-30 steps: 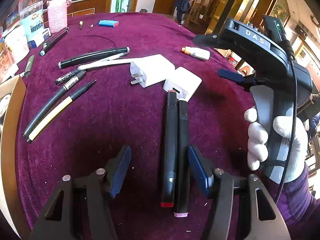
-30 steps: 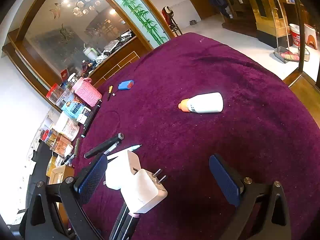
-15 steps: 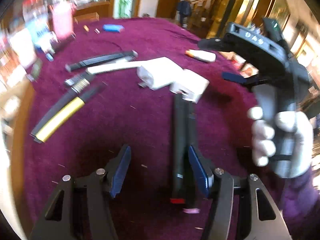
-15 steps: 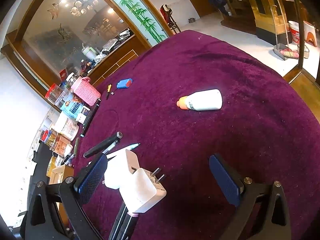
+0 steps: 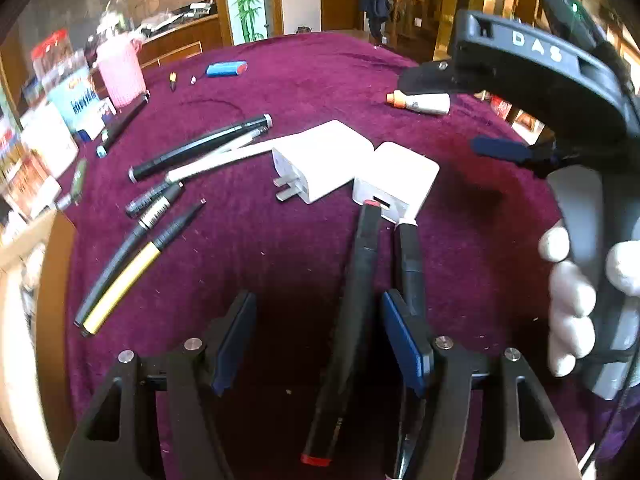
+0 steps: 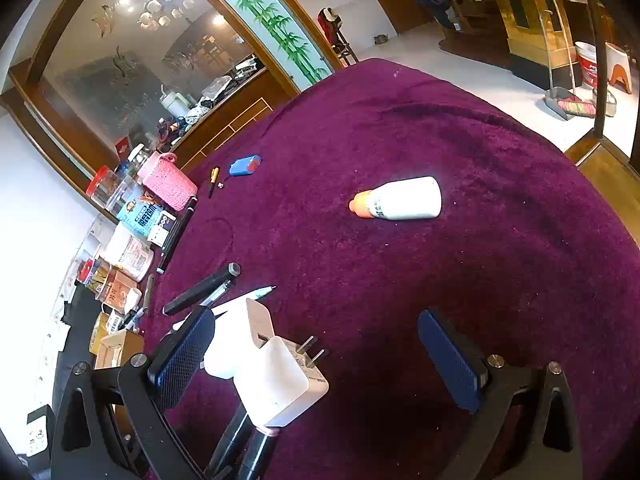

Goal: Organize rigid objects
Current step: 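Lower the left tool onto the red-capped black marker and close it, then grasp the pink-capped black marker with the right tool while the left tool lifts its marker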

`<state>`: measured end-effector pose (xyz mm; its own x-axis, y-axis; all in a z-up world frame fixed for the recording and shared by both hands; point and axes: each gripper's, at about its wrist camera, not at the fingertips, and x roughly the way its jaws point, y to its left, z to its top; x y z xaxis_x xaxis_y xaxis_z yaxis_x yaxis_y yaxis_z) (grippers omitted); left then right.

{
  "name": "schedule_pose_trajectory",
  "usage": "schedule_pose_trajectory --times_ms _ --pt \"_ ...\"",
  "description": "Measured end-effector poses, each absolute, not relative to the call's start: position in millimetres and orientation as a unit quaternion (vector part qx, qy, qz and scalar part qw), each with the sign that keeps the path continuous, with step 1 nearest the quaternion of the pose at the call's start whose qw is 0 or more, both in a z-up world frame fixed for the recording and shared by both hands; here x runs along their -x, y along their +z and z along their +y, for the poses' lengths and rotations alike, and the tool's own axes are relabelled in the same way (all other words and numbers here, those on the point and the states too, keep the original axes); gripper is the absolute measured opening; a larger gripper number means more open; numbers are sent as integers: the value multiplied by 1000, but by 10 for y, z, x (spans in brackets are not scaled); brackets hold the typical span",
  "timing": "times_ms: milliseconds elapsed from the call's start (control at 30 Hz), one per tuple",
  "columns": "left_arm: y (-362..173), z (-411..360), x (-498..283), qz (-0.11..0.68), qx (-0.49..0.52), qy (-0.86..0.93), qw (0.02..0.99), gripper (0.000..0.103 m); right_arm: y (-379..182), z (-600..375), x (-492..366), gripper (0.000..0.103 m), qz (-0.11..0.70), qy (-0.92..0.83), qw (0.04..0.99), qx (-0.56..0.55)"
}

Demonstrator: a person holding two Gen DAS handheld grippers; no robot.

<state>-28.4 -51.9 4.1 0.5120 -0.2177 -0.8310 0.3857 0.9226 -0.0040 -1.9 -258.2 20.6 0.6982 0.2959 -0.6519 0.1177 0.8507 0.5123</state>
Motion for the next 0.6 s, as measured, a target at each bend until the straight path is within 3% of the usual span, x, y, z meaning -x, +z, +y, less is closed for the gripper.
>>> schedule_pose_trajectory --times_ms 33,100,167,600 --pt "42 -499 317 461 -86 -177 865 57 199 -2578 12 102 387 47 882 -265" --pt "65 -431 402 455 -78 -183 868 24 181 -2582 1 102 390 41 882 -260" --pt "95 -281 447 465 -40 -198 862 14 163 -2584 -9 102 393 34 883 -256" --pt "799 782 1176 385 79 -189 900 14 264 -2440 247 103 415 74 868 -261"
